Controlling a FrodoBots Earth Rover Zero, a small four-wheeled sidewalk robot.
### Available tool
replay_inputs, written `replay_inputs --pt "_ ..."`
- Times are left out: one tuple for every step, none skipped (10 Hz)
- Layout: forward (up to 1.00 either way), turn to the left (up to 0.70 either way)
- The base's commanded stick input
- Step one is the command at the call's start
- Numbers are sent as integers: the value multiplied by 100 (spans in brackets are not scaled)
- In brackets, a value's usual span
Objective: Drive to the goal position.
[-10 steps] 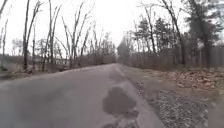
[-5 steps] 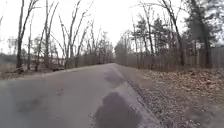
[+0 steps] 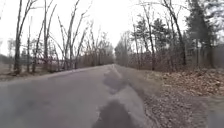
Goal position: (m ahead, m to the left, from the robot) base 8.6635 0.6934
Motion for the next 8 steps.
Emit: replay_inputs --pt "85 30" --pt "85 19" --pt "85 9" --pt "85 0" --pt "85 0" --pt "85 0" --pt "85 0" --pt "85 0"
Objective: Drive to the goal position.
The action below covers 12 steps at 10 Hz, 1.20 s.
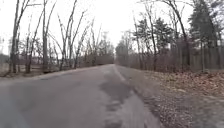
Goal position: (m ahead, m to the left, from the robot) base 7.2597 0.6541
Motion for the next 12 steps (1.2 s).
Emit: replay_inputs --pt "85 0" --pt "85 0" --pt "85 0" --pt "85 0" --pt "85 0" --pt "85 0" --pt "85 0" --pt "85 0" --pt "85 0" --pt "85 0" --pt "85 0" --pt "85 0"
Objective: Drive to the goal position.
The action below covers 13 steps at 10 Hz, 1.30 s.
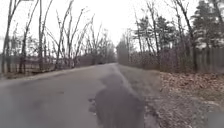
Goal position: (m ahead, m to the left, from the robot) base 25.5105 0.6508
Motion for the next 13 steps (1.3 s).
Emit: replay_inputs --pt "85 0" --pt "85 0" --pt "85 0" --pt "85 0" --pt "85 0" --pt "85 0" --pt "85 0" --pt "85 0" --pt "85 0" --pt "85 0" --pt "85 0" --pt "85 0" --pt "85 0"
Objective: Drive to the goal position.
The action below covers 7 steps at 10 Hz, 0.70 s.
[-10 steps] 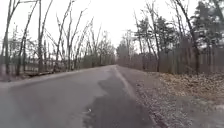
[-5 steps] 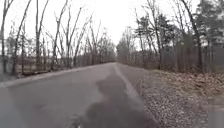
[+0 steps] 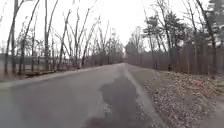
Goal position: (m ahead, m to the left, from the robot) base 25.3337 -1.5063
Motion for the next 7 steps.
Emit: replay_inputs --pt "85 0" --pt "85 0" --pt "85 0" --pt "85 0" --pt "85 0" --pt "85 0" --pt "85 0"
